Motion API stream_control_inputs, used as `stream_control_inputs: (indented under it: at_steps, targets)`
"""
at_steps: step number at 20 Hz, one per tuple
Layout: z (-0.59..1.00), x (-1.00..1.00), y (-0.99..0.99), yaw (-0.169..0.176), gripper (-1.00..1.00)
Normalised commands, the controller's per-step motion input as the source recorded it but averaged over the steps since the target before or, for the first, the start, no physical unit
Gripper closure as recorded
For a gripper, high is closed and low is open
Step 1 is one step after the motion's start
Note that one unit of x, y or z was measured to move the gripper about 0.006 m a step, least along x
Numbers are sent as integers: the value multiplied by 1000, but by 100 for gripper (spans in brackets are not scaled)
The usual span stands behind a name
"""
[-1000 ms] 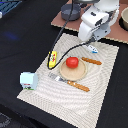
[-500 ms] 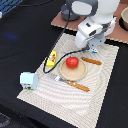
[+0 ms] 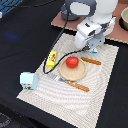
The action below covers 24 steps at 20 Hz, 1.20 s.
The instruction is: Interact with the objects in diverse but meaningful ways.
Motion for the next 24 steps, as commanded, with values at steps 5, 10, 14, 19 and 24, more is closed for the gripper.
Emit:
stream_control_inputs:
  at_steps: [5,10,14,19,24]
  targets:
    - [-406,-129,-2,14,100]
    - [282,-517,-71,40,100]
    - [359,-998,-196,20,100]
    - [302,-1000,-145,8,100]
    - [41,-1000,-27,0,100]
